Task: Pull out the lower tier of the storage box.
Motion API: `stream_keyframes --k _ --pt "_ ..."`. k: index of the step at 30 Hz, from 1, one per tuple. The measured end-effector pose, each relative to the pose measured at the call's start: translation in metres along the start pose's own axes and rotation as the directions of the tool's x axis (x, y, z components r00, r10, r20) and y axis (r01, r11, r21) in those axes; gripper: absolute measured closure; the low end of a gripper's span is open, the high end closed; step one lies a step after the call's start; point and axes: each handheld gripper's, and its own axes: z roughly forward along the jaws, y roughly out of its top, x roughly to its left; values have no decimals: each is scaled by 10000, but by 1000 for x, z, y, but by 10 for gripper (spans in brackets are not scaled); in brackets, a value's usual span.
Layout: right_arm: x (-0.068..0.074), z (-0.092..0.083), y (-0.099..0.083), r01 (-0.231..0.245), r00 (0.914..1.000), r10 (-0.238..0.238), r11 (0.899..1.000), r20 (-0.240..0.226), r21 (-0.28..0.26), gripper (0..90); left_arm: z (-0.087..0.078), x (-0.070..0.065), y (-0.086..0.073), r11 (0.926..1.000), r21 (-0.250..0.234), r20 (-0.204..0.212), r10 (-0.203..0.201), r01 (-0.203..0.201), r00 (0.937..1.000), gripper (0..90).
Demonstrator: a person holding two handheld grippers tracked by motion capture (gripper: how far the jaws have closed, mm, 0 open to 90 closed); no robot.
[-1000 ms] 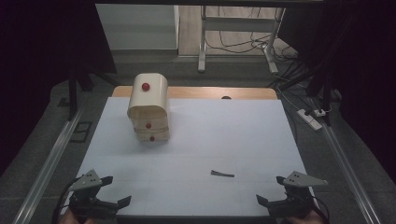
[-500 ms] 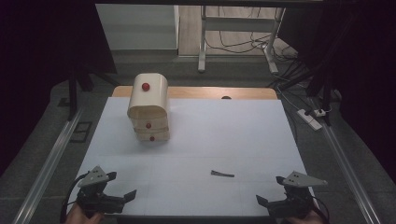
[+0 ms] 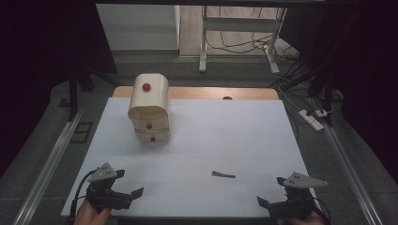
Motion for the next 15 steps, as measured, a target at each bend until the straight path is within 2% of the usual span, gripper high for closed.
stream_keyframes --k 8,15 --pt "0 0 0 69 10000 -69 10000 -68 -8 0 8 2 8 9999 -123 -173 -44 42 9998 1" --pt "0 0 0 75 9999 -76 10000 -106 -52 0 17 2 15 9997 -218 -410 98 -107 9991 1"
